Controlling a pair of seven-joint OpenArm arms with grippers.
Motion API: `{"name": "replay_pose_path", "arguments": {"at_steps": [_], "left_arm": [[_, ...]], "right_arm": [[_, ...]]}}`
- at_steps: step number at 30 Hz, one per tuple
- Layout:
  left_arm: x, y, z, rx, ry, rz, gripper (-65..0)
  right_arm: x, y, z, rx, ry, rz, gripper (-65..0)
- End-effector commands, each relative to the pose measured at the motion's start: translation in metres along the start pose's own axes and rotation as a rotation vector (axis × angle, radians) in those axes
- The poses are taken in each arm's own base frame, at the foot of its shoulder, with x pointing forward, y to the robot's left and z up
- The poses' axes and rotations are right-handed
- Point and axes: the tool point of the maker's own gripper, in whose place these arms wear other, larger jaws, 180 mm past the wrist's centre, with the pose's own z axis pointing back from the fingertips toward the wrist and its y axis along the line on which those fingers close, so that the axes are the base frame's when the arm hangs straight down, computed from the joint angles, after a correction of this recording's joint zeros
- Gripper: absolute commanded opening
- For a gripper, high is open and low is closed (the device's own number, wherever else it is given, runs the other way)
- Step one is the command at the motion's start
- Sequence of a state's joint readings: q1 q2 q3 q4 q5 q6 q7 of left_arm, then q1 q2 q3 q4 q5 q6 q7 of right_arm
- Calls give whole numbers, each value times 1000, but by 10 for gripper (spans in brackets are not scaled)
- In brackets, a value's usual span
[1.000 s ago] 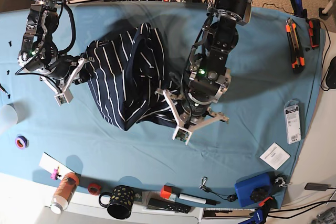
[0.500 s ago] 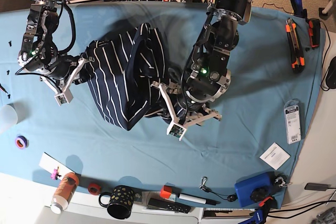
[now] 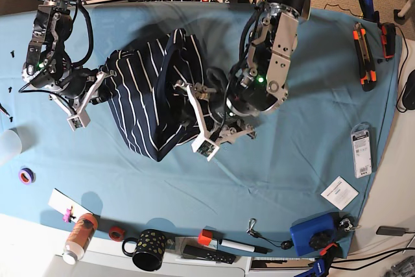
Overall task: Layout the t-shirt on the table in an organized manner, then fold the t-shirt properly
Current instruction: 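Fold the lifted shirt side over the stack with the left gripper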
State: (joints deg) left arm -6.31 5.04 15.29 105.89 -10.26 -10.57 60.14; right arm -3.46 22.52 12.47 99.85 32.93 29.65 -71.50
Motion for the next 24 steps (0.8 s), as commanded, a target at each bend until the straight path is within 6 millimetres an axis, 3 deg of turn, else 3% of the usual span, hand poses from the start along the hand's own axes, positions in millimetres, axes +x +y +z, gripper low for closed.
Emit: {"name": "replay_pose_path", "arguments": {"at_steps": [1, 5, 12, 16, 19, 22, 24], "left_arm": [[18, 1, 2, 12, -70, -12, -349], [3, 5, -8, 25, -32, -9, -349], [-19, -17, -22, -111, 33, 2, -349], [-30, -19, -27, -126, 69, 15, -352], [-40, -22, -29, -145, 113, 29, -441], [-37, -36, -26, -218, 106, 76, -630], [-32, -48, -23, -288, 87, 121, -650]], "right_arm": [[15, -6, 6, -15, -48, 16, -554], [15, -6, 6, -14, -49, 15, -554], [15, -6, 6, -14, -49, 15, -554], [15, -6, 6, -14, -50, 16, -554], [16, -6, 6, -13, -57, 15, -554], [19, -6, 6, -14, -74, 15, -554], [20, -6, 7, -14, -78, 15, -554]]}}
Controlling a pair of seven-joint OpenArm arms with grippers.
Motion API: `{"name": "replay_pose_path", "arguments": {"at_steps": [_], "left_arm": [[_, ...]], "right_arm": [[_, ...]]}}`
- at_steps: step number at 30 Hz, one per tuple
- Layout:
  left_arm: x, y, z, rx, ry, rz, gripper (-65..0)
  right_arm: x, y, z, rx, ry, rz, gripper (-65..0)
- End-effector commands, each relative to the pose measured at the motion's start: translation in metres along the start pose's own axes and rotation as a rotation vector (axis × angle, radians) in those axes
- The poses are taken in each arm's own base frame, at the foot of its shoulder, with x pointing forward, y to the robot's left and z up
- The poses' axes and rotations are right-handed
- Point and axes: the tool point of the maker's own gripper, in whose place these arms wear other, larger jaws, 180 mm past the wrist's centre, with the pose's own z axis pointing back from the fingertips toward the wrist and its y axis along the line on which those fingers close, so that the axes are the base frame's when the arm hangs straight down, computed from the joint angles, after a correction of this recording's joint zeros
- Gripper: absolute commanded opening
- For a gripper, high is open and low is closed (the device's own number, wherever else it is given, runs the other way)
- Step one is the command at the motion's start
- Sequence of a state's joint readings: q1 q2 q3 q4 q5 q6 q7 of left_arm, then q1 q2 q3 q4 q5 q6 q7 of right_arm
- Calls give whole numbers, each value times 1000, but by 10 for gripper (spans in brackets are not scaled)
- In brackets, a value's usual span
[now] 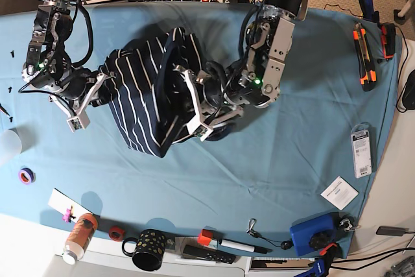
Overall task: Layout the t-shirt on the table in an organized manner, then fold the t-shirt properly
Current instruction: 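Fold the lifted shirt side over the stack with the left gripper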
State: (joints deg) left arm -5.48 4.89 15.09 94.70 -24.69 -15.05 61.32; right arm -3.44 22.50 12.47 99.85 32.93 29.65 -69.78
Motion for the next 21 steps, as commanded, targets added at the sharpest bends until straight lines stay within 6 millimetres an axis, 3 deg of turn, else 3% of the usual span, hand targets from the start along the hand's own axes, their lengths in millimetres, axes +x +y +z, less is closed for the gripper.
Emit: {"name": "replay_pose_path", "arguments": {"at_steps": [1, 5, 11, 16, 21], "left_arm": [[19, -15, 3, -64, -54, 0, -650], [21, -40, 12, -185, -50, -51, -650], [26, -39, 14, -168, -74, -73, -649], [24, -28, 12, -106, -56, -105, -450], [45, -13, 29, 21, -100, -96, -422]], "right_arm": [[15, -6, 6, -14, -48, 16, -554], [15, -6, 6, -14, -48, 16, -554], [15, -6, 6, -14, -49, 16, -554], [15, -6, 6, -14, -49, 16, -554], [15, -6, 6, -14, -49, 16, -554]]}}
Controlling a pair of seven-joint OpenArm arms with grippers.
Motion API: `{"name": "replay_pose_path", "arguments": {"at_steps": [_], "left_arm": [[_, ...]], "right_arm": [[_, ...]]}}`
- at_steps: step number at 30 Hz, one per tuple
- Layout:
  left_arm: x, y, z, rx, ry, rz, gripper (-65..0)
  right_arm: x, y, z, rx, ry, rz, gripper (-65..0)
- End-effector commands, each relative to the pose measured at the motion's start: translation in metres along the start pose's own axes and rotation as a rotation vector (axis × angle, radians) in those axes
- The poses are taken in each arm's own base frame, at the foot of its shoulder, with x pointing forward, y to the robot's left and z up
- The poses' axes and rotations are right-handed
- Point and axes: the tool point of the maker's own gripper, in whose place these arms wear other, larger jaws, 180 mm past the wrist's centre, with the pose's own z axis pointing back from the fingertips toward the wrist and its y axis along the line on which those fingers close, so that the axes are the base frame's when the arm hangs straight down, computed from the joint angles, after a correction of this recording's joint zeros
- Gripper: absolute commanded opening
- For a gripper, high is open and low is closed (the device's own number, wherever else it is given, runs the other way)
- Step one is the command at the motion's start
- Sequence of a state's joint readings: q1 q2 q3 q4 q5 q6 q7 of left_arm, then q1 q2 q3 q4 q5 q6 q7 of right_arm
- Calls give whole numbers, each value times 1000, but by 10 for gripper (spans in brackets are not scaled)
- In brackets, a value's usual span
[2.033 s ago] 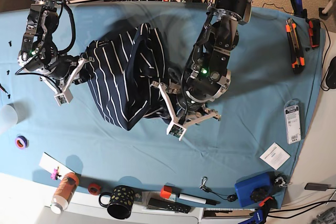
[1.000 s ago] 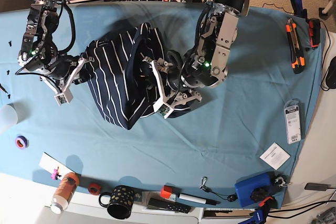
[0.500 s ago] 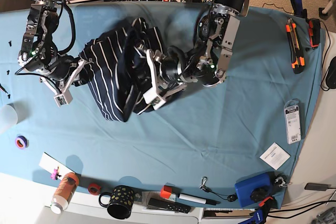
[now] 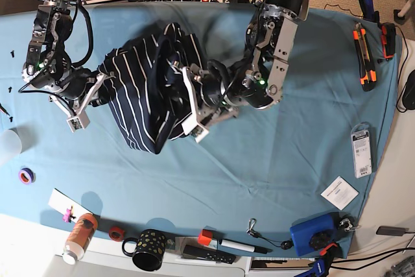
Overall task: Layout the t-shirt on the table in an organized manner, then fold the t-shirt properly
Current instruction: 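Fold the lifted shirt side over the stack with the left gripper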
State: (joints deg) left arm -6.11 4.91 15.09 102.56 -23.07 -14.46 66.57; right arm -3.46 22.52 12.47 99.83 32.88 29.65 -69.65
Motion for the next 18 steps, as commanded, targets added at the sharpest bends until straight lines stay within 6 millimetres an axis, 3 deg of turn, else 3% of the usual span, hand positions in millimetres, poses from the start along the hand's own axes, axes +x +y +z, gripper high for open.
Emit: {"name": "replay_pose_path", "arguments": {"at_steps": [1, 4, 7, 13, 18], "left_arm": [[32, -4, 12, 15, -101, -32, -422], [54, -1, 37, 102, -211, -44, -422], [55, -11, 54, 113, -274, -25, -422], [17, -49, 63, -16, -258, 44, -425], [-6, -54, 58, -33, -208, 75, -451]], "right_arm": [[15, -6, 6, -14, -47, 16, -554], [15, -6, 6, -14, -47, 16, -554], [15, -6, 6, -14, -47, 16, -554], [16, -6, 6, -13, -52, 16, -554], [16, -6, 6, -13, -55, 16, -554]]}}
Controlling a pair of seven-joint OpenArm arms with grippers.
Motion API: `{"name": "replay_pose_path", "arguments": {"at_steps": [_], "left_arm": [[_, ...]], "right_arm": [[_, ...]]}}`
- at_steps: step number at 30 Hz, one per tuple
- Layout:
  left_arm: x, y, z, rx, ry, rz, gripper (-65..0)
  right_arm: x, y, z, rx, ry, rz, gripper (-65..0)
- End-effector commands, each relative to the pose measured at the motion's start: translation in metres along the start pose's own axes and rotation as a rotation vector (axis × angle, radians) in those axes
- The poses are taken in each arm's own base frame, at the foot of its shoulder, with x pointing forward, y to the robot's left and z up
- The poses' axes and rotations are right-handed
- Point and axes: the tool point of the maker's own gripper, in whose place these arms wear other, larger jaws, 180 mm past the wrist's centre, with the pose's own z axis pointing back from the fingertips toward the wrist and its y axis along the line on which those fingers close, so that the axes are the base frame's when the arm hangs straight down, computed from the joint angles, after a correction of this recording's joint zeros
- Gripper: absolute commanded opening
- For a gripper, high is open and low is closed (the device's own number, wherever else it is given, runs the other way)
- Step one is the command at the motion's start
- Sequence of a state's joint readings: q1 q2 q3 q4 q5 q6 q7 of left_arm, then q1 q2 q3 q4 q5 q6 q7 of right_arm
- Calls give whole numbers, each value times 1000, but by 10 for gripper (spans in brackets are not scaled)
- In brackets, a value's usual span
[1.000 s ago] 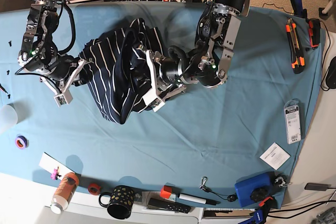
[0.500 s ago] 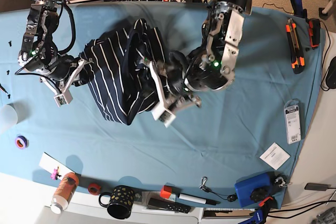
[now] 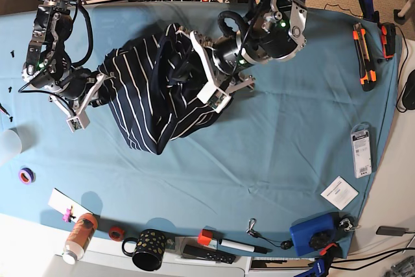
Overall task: Layout the t-shirt on the table in an organized manner, then fold the t-shirt properly
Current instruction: 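Fold the lifted shirt side over the stack with the left gripper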
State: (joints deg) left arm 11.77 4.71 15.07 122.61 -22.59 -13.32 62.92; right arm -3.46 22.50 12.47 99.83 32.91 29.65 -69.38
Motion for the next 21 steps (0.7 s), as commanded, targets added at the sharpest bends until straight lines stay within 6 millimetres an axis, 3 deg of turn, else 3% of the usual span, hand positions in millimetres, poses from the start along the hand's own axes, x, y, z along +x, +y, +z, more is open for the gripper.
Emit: {"name": "replay_pose_path", "arguments": {"at_steps": [1, 7, 11, 15, 17, 21], "left_arm": [[9, -7, 0, -28, -42, 7, -451], [6, -14, -10, -97, -63, 41, -450], [19, -25, -12, -178, -128, 11, -451], [30, -23, -22, -192, -146, 7, -451], [33, -19, -30, -191, -135, 3, -451], [35, -11, -38, -168, -116, -21, -450]], "right_arm": [[15, -6, 6, -14, -50, 16, -554], [16, -6, 6, -14, -55, 16, -554], [18, -6, 6, -14, -65, 16, -554], [20, -5, 6, -11, -77, 15, -554], [30, -2, 7, 10, -128, 8, -554], [69, 20, 17, 138, -280, 54, -554]]}}
